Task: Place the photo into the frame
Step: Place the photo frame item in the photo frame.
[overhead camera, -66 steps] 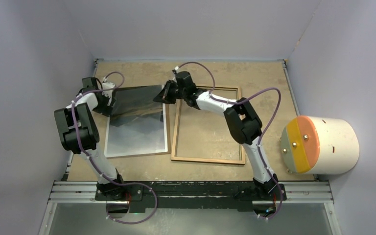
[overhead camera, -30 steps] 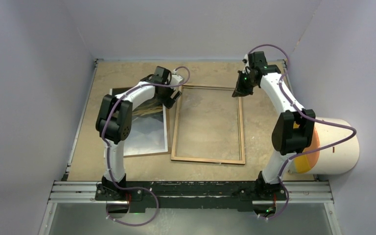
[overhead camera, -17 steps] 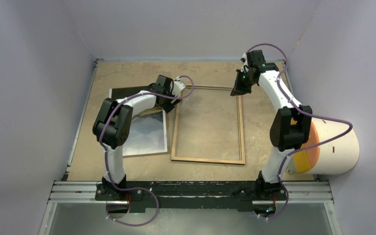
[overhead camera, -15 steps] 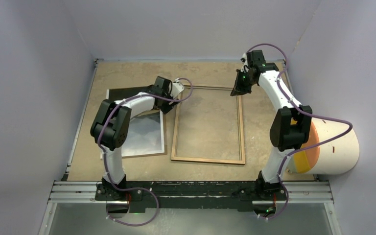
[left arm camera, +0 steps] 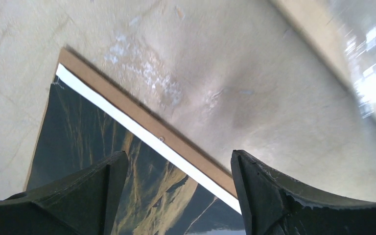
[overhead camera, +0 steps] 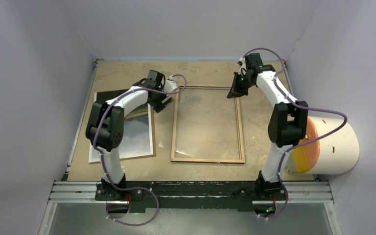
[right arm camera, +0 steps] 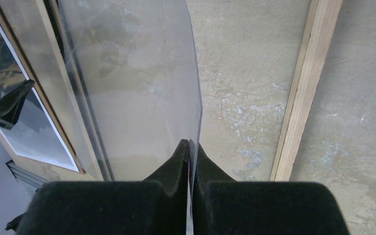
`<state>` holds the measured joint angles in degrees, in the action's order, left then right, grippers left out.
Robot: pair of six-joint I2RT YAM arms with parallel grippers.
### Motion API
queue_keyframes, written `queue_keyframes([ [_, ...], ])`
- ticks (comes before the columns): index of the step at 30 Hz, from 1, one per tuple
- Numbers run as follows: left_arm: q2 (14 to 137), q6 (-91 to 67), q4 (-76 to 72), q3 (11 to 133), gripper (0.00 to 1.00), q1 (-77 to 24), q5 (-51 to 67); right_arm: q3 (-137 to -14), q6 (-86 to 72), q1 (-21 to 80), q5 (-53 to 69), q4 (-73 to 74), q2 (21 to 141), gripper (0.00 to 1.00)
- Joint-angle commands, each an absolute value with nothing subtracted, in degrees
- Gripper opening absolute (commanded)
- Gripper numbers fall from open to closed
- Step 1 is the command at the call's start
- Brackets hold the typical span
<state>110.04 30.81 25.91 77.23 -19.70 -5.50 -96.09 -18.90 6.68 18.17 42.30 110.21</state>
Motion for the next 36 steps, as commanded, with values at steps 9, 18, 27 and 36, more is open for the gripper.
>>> queue_keyframes([
  [9, 111.4, 26.5, 31.5, 78.5, 0.80, -20.8, 2.5, -85.1, -25.4, 4.9, 29.7, 29.7, 111.8, 0.30],
  [18, 109.8, 27.8, 28.8, 73.2, 0.80, -20.8, 1.0, -72.3, -30.8, 3.2, 27.0, 21.4, 106.2, 0.75],
  [27, 109.3, 27.6, 28.1, 71.7, 0.79, -20.8, 0.2, -67.5, -29.1, 3.2, 13.1, 24.6, 94.6, 0.99],
  [36, 107.9, 27.6, 29.1, 71.8, 0.79, -20.7, 0.4, -57.3, -31.2, 6.0, 13.4, 26.2, 80.9, 0.99],
])
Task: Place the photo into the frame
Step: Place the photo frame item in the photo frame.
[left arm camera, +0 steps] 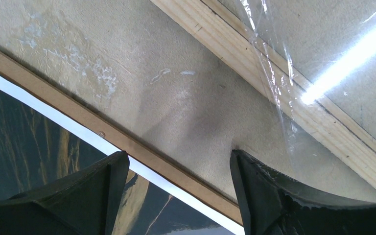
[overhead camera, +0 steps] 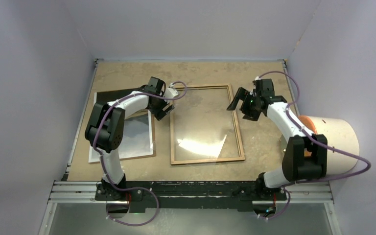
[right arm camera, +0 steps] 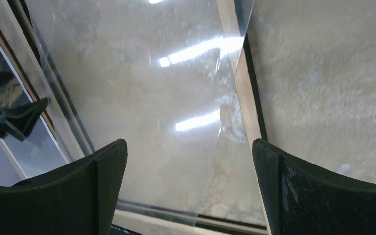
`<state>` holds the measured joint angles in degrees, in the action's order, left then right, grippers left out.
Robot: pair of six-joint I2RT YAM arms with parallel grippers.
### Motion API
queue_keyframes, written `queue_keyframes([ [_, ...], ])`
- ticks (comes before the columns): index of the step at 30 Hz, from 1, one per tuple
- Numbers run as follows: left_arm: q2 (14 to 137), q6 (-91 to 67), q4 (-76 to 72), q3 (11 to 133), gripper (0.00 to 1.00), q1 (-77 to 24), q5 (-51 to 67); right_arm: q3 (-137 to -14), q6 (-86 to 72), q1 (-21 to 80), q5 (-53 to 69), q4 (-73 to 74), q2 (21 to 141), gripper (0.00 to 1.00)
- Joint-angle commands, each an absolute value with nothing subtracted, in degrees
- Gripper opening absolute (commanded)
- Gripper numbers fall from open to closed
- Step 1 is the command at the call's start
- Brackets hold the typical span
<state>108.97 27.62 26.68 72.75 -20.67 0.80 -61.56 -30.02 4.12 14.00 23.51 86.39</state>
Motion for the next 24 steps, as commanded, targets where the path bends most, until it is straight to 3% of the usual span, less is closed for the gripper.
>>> queue_keyframes([
  [1, 107.8, 27.5, 29.3, 71.8, 0.79, -20.7, 0.5, -55.7, -32.2, 6.6, 13.4, 26.1, 79.0, 0.99],
  [4, 107.7, 27.1, 29.6, 71.9, 0.79, -20.6, 0.7, -50.5, -35.7, 7.8, 15.7, 24.2, 72.4, 0.98],
  [7, 107.8, 26.5, 30.1, 71.9, 0.79, -20.6, 1.0, -46.9, -38.5, 10.4, 17.4, 21.9, 69.7, 0.90],
  [24, 107.0, 25.1, 31.1, 71.3, 0.79, -21.0, 0.3, -28.6, -45.5, 15.1, 19.6, -2.6, 72.1, 0.92],
])
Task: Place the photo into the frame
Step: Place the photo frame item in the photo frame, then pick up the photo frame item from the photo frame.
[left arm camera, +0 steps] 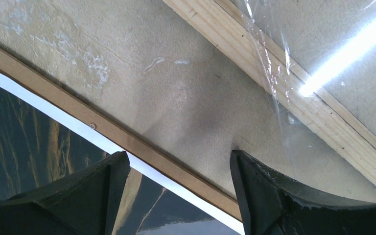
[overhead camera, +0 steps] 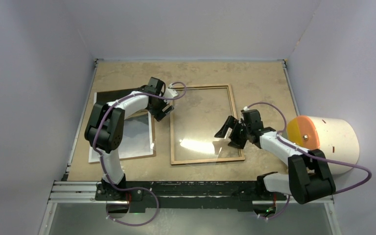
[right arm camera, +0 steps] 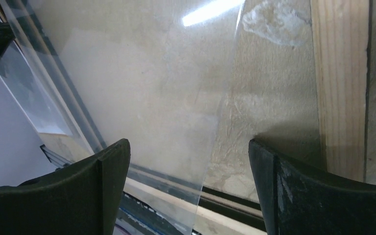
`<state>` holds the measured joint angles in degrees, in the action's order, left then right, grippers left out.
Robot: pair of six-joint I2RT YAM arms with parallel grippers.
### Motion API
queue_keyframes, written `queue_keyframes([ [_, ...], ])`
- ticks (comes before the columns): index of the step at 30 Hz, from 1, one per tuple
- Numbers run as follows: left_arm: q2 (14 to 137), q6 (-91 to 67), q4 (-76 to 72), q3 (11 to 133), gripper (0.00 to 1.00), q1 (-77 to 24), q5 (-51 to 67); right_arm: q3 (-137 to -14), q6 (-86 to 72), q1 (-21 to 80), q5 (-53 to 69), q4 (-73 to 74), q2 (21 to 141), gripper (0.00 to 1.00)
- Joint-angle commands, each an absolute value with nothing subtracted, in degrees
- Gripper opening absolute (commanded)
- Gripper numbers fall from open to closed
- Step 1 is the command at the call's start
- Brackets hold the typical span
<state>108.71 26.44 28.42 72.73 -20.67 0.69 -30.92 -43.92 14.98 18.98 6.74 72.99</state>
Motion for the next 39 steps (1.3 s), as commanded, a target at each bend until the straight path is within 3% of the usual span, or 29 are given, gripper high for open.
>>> queue_keyframes([
  [1, 107.0, 24.9, 31.2, 71.2, 0.79, -21.2, 0.3, -28.1, -45.5, 15.1, 19.4, -3.8, 72.6, 0.92],
  [13, 107.1, 23.6, 33.1, 71.0, 0.80, -23.2, 2.8, -18.7, -53.1, 15.1, 27.6, -31.2, 81.1, 0.84],
  [21, 107.0, 23.8, 33.9, 70.9, 0.80, -23.3, 3.1, -16.0, -59.8, 14.9, 34.4, -47.2, 83.9, 0.65],
  [26, 107.0, 24.2, 34.4, 71.3, 0.80, -23.3, 2.7, -12.8, -65.1, 13.5, 38.3, -58.8, 83.5, 0.66],
  [30, 106.7, 24.7, 34.5, 71.4, 0.80, -23.3, 1.6, -12.4, -65.0, 12.5, 40.1, -59.5, 81.8, 0.65],
  [32, 106.6, 24.7, 34.5, 71.4, 0.80, -23.3, 1.5, -14.0, -62.5, 12.5, 39.2, -54.8, 80.6, 0.57],
  [38, 105.4, 24.5, 36.4, 73.1, 0.80, -23.1, 3.2, -23.1, -52.4, 12.5, 40.5, -38.1, 82.3, 0.15],
  [39, 105.2, 24.4, 36.6, 73.4, 0.80, -23.1, 3.5, -25.0, -50.8, 12.5, 41.4, -35.1, 82.8, 0.00],
])
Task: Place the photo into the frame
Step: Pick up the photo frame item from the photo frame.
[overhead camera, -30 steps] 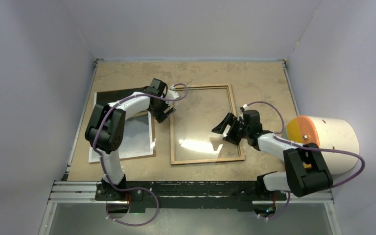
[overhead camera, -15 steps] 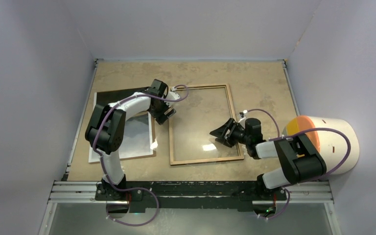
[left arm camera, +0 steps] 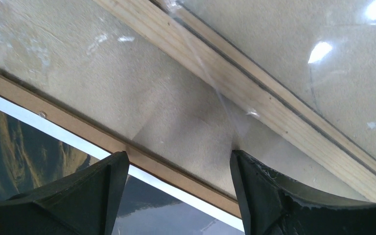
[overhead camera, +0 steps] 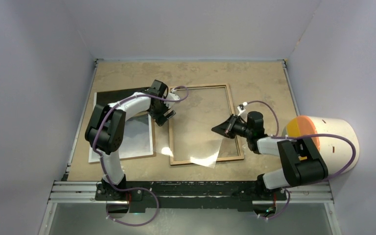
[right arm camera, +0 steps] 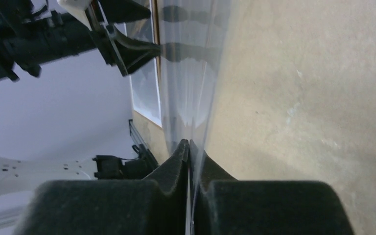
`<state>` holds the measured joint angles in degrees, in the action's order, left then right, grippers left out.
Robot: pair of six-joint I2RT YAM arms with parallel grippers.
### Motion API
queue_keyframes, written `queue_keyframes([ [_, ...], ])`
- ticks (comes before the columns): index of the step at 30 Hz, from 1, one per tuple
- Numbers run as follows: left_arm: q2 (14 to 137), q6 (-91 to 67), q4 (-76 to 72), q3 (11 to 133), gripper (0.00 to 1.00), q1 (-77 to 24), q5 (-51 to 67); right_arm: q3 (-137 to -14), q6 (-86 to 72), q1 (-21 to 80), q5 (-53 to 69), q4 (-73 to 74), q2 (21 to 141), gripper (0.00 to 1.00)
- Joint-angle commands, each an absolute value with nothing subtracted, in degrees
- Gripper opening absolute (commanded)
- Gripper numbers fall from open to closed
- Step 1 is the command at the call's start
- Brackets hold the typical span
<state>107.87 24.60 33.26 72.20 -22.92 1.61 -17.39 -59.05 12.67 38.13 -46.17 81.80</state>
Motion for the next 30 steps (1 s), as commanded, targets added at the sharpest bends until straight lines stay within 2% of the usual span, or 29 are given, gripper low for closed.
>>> queue_keyframes([
  [1, 105.1, 24.4, 36.8, 73.7, 0.80, -23.1, 3.7, -26.7, -49.3, 12.2, 42.6, -32.9, 83.4, 0.00],
  [5, 105.0, 24.3, 37.5, 74.8, 0.80, -23.1, 3.7, -31.9, -44.6, 11.0, 49.6, -28.9, 86.0, 0.00],
  [7, 104.9, 24.2, 37.6, 75.2, 0.80, -22.8, 3.7, -36.6, -37.9, 10.8, 52.3, -19.2, 86.9, 0.00],
  [10, 104.8, 23.8, 37.9, 76.4, 0.80, -21.8, 4.0, -45.8, -26.4, 10.8, 46.7, -1.4, 87.3, 0.00],
  [13, 105.1, 23.7, 38.2, 78.0, 0.80, -20.1, 4.2, -52.0, -22.1, 10.9, 42.9, 8.2, 88.9, 0.00],
  [22, 110.2, 19.2, 37.0, 82.6, 0.79, -18.3, 3.9, -54.3, -25.3, 8.8, 43.3, 11.3, 85.1, 0.00],
  [30, 112.1, 15.4, 40.0, 86.7, 0.79, -18.3, 13.4, -71.1, -15.0, 5.7, 41.0, 28.2, 85.2, 0.00],
])
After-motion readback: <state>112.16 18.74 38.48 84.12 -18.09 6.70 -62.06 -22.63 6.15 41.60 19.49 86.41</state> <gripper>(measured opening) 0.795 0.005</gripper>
